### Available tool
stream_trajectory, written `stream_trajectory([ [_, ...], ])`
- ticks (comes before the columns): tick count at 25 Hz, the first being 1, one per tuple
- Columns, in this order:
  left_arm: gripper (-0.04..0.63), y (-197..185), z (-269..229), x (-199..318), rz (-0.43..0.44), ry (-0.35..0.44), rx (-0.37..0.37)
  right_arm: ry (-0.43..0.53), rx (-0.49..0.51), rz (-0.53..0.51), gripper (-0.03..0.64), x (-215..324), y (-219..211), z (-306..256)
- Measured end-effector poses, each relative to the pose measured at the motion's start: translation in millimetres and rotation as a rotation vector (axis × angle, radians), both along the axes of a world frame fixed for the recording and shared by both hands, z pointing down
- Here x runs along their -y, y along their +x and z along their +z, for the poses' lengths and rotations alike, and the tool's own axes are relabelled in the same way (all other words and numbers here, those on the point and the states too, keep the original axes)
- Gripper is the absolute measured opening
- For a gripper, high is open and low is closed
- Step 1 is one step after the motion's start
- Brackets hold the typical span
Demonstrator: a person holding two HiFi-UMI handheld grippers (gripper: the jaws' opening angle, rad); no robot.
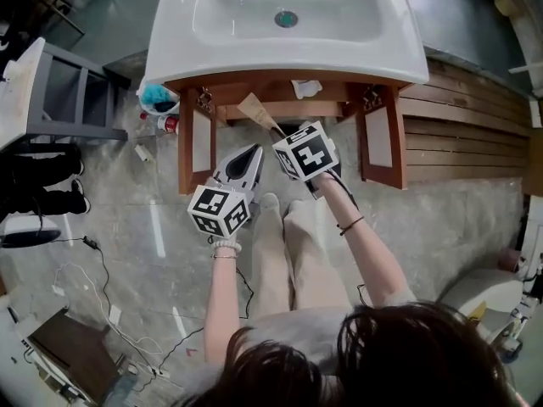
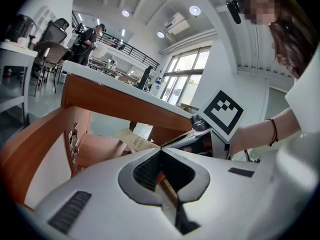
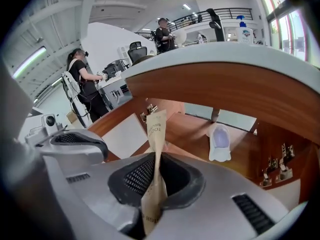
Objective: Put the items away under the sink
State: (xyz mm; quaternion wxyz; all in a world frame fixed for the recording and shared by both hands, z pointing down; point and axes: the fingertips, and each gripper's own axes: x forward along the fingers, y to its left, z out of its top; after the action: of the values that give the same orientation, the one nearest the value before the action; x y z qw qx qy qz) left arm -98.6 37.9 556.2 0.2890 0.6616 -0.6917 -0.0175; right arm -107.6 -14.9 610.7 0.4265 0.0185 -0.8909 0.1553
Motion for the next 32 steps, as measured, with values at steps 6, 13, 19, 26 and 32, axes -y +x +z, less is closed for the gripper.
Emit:
stream_trajectory([
  [6,-0.003,-10.8,30.9,7.5,-0.020,-0.009,0.001,0.010,-0.029,-0.042,0.043,9.4,-8.7,35.4],
  [13,-0.003,-27.6,61.5,23.3,-0.048,-0.006,0.018,0.057,-0.028,-0.098,0.043,23.5,-28.1,65.0],
  [19,-0.003,-42.1,85.5,29.3,-0.062,0.022,0.045,0.083,0.005,-0.130,0.043,28.5,-56.5,87.3],
  [26,-0.003,-49.9,112.8,34.9,-0.075,0.040,0.063,0.140,0.014,-0.180,0.043,38.2,-73.9,109.8],
  [32,-0.003,-60.2,137.2,33.9,-0.084,0.051,0.075,0.201,0.025,-0.211,0.043,45.5,-96.4,127.8],
])
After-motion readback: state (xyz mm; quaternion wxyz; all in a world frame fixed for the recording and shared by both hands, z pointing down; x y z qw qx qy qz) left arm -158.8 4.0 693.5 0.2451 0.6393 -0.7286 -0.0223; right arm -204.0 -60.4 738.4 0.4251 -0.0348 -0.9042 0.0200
